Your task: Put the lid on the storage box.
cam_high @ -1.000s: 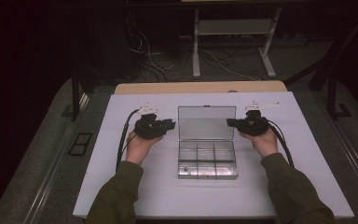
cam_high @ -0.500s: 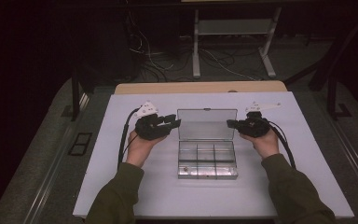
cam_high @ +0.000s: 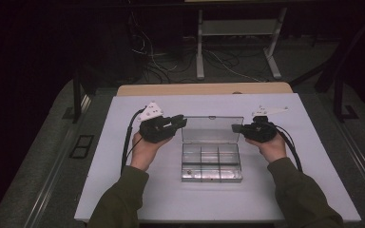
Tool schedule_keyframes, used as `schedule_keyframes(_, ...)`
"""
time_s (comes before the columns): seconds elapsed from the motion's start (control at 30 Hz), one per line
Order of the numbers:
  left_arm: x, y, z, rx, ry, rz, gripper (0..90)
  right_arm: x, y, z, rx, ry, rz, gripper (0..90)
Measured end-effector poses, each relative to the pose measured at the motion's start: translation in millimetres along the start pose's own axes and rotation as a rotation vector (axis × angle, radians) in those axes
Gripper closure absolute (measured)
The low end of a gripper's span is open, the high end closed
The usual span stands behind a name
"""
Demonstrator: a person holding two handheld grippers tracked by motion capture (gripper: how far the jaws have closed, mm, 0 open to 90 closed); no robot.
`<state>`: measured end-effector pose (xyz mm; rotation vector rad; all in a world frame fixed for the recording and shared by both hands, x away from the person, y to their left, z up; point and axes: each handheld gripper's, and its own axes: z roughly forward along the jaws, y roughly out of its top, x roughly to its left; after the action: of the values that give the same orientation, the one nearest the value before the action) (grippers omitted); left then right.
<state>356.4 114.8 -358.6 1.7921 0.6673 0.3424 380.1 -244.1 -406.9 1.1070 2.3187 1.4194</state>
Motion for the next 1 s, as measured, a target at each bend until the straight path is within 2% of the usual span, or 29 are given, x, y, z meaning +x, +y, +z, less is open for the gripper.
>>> schedule_keyframes(0.2, -5.5, 0.4, -4.1, 0.0, -0.011, 0.011, 76.3, -1.9, -0.5, -11.7, -0.012, -0.007, 0.007, 89.5)
schedule_keyframes(0.43, -12.9, -2.7, -10.6, 0.001, -0.02, 0.023, 76.1, 2.4, -5.4, -36.6, -0.024, -0.002, -0.006, 89.5)
schedule_keyframes(0.67, -19.5, -5.5, -15.6, 0.011, -0.022, 0.036, 74.8, 15.0, -14.9, -58.6, -0.024, 0.04, -0.032, 89.5)
schedule_keyframes(1.0, -26.0, -11.2, -23.0, 0.029, -0.039, 0.033, 73.0, 34.4, -19.1, -70.2, -0.035, 0.12, -0.066, 89.5)
